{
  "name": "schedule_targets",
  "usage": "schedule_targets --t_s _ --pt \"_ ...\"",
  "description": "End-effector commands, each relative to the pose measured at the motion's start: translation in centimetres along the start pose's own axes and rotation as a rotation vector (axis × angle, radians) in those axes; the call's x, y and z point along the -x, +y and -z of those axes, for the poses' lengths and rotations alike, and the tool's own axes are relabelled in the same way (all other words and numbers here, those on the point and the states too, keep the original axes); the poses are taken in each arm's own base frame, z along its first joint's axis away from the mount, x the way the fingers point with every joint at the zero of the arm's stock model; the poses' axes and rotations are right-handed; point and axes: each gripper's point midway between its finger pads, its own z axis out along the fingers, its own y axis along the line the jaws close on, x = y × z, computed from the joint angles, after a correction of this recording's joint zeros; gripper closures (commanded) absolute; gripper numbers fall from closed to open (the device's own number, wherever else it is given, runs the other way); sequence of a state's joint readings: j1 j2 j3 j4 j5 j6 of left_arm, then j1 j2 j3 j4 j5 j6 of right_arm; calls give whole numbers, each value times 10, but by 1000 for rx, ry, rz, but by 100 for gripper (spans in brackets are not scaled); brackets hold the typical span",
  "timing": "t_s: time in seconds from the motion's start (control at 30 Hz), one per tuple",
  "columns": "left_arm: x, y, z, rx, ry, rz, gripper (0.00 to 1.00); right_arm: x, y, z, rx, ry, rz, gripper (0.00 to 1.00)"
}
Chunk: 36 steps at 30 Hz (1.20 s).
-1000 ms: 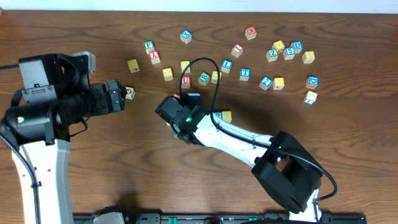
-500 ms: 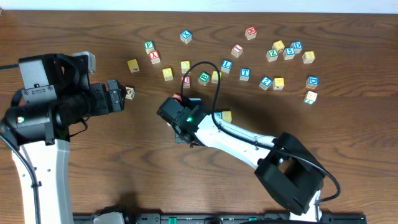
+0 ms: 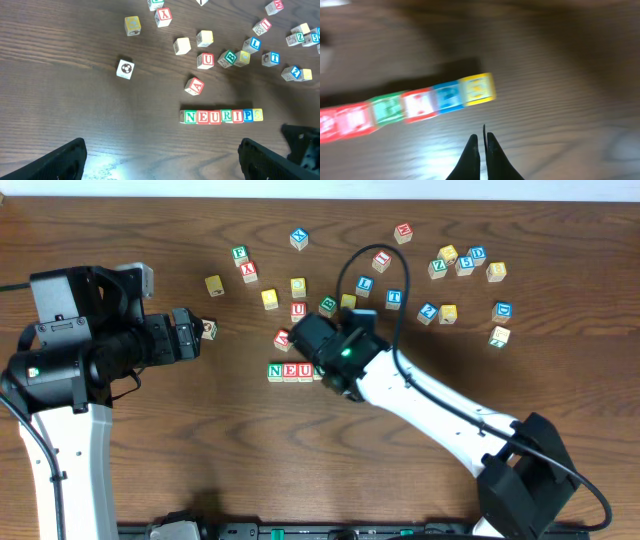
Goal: Spell out NEURIPS
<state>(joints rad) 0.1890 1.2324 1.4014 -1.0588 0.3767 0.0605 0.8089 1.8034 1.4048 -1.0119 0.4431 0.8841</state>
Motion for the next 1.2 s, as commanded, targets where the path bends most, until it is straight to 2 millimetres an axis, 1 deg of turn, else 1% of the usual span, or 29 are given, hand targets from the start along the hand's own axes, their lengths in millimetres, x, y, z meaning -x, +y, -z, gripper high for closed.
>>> schedule_targets --t_s 0.0,0.13,0.23,0.33,0.43,0.5,0.53,0.63,0.73,0.87,0.97,1.0,1.17 --pt "4 -2 5 -5 -17 -13 5 19 -35 -4 -96 -34 -44 99" --pt "4 -2 5 -5 -17 -13 5 26 -58 -12 -134 3 -89 99" --pt "4 -2 5 -5 -17 -13 5 24 -59 -16 -102 51 -80 99" --pt "4 -2 5 -5 -17 -13 5 24 -51 -17 -59 61 -58 99" --pt "4 -2 5 -5 -17 -13 5 33 -11 -16 132 50 28 98" --pt "4 -2 5 -5 -17 -13 5 41 4 -14 195 18 34 99" --pt "4 -2 5 -5 -17 -13 5 47 15 -11 237 -9 31 99" --pt "4 -2 5 -5 -17 -13 5 53 34 -5 318 -35 27 99" --pt "4 -2 5 -5 -17 -13 5 55 53 3 394 -51 31 99" --pt "4 -2 5 -5 -17 -13 5 48 74 9 434 -71 64 99" --pt "4 -2 5 -5 -17 -13 5 38 89 2 433 -68 96 99" --pt "4 -2 5 -5 -17 -13 5 35 92 -3 426 -69 101 99" --pt "4 -2 5 -5 -17 -13 5 32 102 -24 418 -61 100 99"
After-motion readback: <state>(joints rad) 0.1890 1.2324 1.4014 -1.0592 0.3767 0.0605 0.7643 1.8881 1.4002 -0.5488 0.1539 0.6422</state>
